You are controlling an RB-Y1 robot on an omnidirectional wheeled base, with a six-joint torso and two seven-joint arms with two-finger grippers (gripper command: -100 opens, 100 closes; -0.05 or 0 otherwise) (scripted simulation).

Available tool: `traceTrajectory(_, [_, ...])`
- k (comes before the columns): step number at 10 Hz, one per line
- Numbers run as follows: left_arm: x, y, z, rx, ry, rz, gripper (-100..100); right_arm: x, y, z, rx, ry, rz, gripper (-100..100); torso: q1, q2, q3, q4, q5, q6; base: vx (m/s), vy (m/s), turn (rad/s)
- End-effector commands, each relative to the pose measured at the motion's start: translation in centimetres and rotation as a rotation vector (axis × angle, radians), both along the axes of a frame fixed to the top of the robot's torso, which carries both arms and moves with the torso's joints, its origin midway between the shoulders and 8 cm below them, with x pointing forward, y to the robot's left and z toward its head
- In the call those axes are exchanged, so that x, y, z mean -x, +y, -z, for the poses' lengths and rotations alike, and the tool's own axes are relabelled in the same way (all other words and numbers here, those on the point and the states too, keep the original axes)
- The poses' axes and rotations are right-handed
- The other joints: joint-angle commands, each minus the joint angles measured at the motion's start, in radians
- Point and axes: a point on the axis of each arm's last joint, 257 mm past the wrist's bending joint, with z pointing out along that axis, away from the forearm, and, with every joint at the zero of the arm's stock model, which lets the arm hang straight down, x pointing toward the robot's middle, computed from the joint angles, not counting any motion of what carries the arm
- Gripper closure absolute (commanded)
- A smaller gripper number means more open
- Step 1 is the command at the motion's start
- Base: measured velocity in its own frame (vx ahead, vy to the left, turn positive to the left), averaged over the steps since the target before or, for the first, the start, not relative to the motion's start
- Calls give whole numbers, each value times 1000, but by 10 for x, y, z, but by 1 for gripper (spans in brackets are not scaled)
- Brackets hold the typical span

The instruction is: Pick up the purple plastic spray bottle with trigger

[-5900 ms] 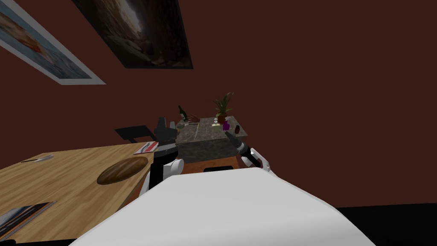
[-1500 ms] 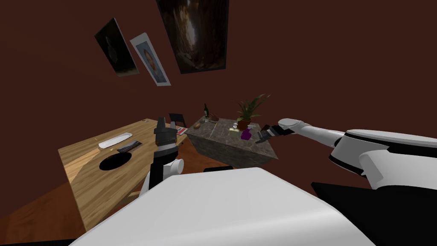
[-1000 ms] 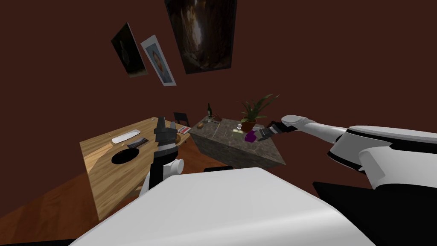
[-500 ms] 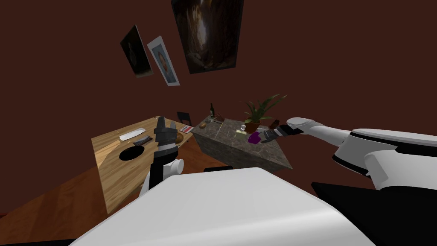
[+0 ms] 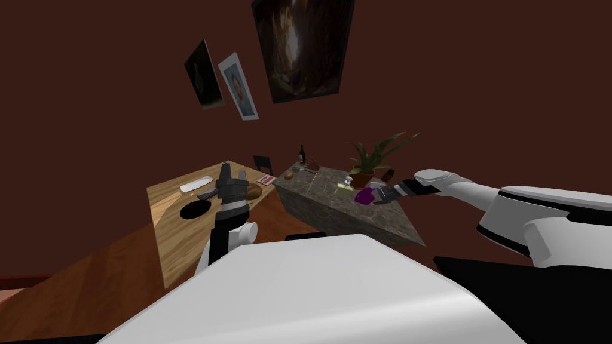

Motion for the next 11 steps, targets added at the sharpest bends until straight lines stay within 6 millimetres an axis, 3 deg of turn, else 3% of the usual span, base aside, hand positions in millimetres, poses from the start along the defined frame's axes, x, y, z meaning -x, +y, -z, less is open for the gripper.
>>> traceTrajectory(1, [0,0,0,0,0,0,0,12,-11,2,3,-3,12,-100,0,0,0,0,0,0,34,53,93])
traceTrajectory(3, [0,0,0,0,0,0,0,11,-8,2,2,-3,11,-100,-1,1,0,0,0,0,9,20,5])
traceTrajectory(4, [0,0,0,0,0,0,0,11,-9,3,3,-3,10,100,-3,1,1,0,-1,0,0,0,0])
traceTrajectory(8, [0,0,0,0,0,0,0,11,-9,2,3,-4,9,100,-4,2,1,0,-1,0,0,0,0])
traceTrajectory(9, [0,0,0,0,0,0,0,11,-9,2,3,-4,10,0,-4,2,1,0,-1,0,0,0,0])
traceTrajectory(10, [0,0,0,0,0,0,0,-2,4,-1,-1,0,-6,100,-4,2,1,0,-1,0,-18,-42,-138])
traceTrajectory(11, [0,0,0,0,0,0,0,-2,4,-1,-1,0,-6,100,-6,3,2,1,-1,1,-29,-49,-61])
